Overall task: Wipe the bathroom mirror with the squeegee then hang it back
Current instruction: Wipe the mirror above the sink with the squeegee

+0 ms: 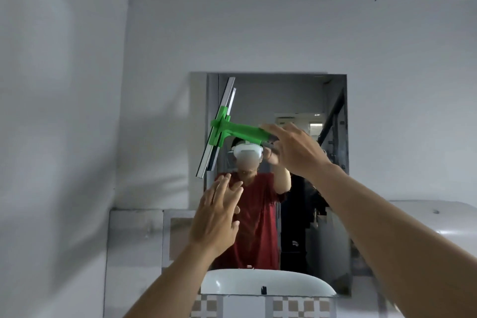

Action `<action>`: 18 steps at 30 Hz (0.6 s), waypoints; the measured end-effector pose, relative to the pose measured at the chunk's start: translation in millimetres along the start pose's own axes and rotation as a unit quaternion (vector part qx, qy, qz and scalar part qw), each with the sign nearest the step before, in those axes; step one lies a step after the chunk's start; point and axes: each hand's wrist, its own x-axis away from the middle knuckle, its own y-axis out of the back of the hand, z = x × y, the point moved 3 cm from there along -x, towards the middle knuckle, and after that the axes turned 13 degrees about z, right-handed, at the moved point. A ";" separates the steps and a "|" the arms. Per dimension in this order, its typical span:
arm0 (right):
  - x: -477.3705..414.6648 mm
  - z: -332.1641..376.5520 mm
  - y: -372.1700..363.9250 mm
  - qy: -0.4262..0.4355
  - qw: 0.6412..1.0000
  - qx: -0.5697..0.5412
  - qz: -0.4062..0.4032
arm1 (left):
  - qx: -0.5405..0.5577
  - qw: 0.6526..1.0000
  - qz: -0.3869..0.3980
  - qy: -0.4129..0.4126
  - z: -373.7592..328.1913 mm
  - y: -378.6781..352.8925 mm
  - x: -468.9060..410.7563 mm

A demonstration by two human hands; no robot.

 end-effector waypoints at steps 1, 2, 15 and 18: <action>-6.8 -0.8 2.1 -0.002 1.000 0.009 0.009 | -0.013 1.000 0.011 0.001 2.2 -2.6 -5.8; -13.0 -1.4 4.1 -0.006 1.000 0.018 0.018 | -0.021 1.000 0.023 0.001 3.5 -5.5 -10.8; -65.6 1.5 16.0 -0.002 0.981 0.166 0.105 | -0.019 0.996 0.088 0.007 1.6 -39.6 -21.3; -70.8 4.8 11.0 -0.001 0.980 0.168 0.110 | -0.010 0.997 0.079 0.004 4.3 -42.4 -22.6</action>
